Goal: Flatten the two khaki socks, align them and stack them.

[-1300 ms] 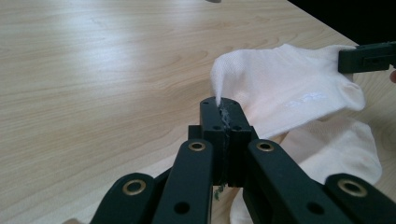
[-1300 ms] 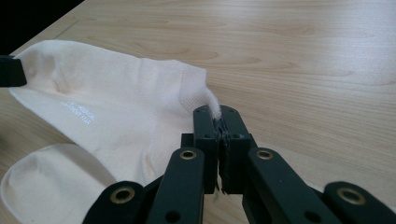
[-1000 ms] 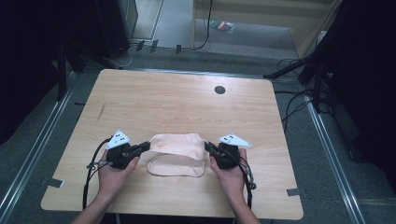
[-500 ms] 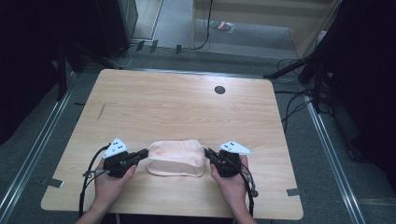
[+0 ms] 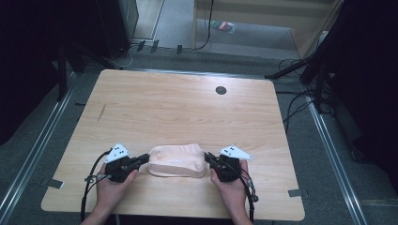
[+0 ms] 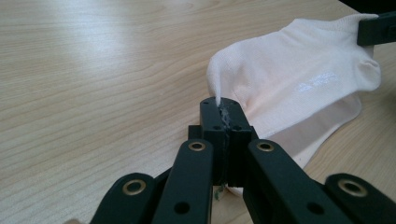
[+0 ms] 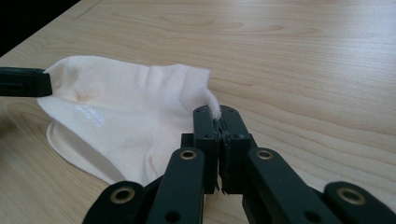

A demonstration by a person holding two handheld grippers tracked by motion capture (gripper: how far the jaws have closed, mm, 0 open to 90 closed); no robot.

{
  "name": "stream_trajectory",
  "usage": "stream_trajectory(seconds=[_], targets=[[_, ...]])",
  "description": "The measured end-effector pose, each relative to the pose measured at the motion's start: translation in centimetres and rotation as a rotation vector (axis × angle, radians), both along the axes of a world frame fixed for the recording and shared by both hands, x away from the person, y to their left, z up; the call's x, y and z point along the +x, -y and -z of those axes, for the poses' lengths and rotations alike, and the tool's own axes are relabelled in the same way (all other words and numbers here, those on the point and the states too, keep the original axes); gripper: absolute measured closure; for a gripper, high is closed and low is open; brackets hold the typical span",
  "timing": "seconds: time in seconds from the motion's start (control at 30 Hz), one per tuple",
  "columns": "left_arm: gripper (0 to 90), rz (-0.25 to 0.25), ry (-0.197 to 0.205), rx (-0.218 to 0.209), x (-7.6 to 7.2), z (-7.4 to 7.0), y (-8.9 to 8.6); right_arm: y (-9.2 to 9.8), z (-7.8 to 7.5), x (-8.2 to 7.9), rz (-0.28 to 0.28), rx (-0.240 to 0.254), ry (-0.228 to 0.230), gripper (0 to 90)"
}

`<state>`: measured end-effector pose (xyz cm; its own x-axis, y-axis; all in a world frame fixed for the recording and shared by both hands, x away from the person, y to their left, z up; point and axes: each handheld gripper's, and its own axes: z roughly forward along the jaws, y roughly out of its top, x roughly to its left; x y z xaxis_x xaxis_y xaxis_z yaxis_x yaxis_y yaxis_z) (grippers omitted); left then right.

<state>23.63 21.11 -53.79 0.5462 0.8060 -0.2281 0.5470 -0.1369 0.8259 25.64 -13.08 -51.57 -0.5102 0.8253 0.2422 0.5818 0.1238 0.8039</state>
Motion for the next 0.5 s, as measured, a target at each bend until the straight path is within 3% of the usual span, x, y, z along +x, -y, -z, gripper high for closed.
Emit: stream_trajectory(seconds=[0.17, 0.27, 0.5], targets=[[90.0, 0.0, 0.006, 0.022, -0.2, 0.1, 0.3, -0.1, 0.2, 0.0, 0.005, -0.006, -0.002, 88.0], [90.0, 0.002, -0.001, -0.003, -0.2, 0.0, 0.3, 0.0, 0.1, 0.1, 0.005, 0.001, 0.0, 88.0], [90.0, 0.025, 0.0, -0.002, -1.1, -0.6, 0.6, 0.5, -0.3, -0.7, 0.005, 0.011, -0.008, 88.0]])
